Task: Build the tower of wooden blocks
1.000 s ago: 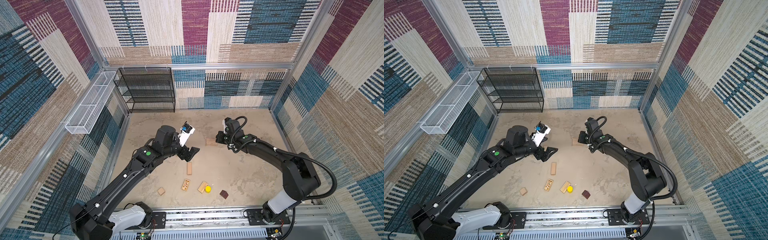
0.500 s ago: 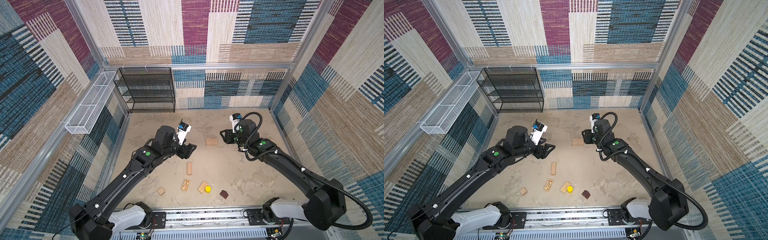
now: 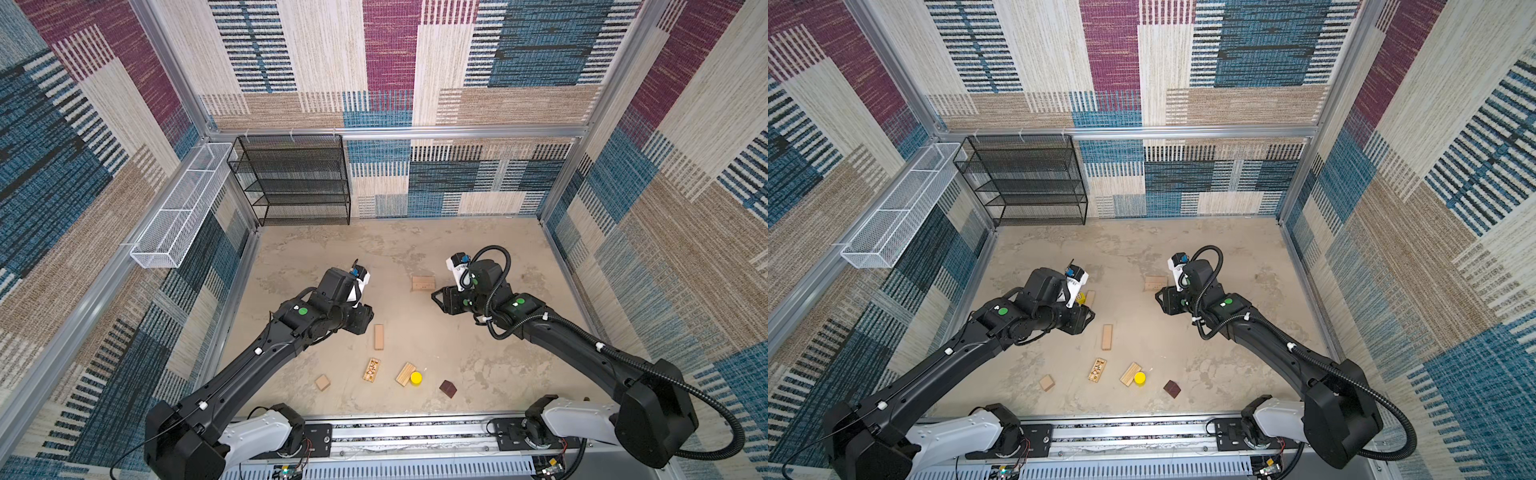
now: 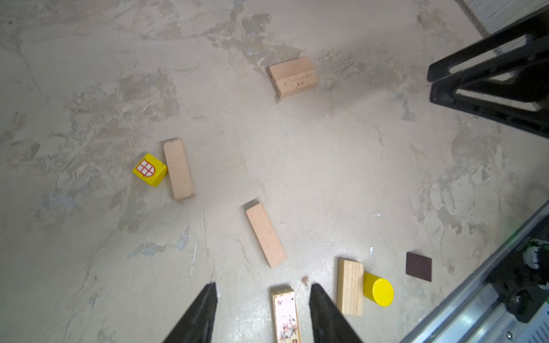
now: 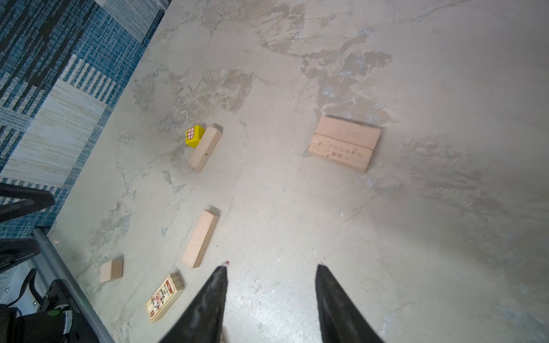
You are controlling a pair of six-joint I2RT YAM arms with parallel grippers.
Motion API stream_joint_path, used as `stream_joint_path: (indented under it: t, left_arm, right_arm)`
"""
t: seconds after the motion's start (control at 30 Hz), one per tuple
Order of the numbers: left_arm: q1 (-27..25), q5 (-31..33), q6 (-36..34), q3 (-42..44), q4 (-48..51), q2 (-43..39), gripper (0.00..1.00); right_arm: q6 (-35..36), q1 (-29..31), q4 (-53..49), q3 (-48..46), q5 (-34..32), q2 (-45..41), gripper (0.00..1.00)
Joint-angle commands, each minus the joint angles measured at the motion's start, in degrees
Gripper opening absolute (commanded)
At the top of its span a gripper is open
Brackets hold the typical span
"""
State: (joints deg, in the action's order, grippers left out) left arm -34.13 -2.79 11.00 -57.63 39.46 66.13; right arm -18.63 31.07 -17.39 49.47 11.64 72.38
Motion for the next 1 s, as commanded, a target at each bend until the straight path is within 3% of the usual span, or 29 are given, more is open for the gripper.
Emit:
stream_joint_path:
  t: [0.0,0.27,0.43,0.57,0.67,0.97]
  left_arm:
    - [0.1,2.7,2.0,0.6,2.1,0.8,0.53]
    - [2.7,-0.2,0.5,-2.1,-2.8,8.1,0.47]
    - [7.0,-0.5,0.2,-5.5,-4.0,15.0,0.47]
    - [10.2,-2.7,1.5,-8.1,-5.9,21.1,0.47]
    - [11.1,-4.1,1.8,-10.0,-6.8,25.6,0.41]
    - [11.1,-0.6,1.7,-11.1,-6.1,33.8,0.38]
  right_arm:
    - [-1.6,1.0,2.8,-0.9,1.3,0.4,0.51]
    - [-1.4,2.9,4.4,-1.3,1.8,0.8,0.48]
    - [-0.3,2.9,2.6,-1.2,-2.3,-1.1,0.59]
    - [-1.0,2.9,1.6,-1.7,-3.3,-0.8,0.60]
    - [-3.2,2.9,1.8,-3.0,-3.8,-0.5,0.60]
    - [-4.4,2.9,1.5,-3.5,-3.9,0.0,0.63]
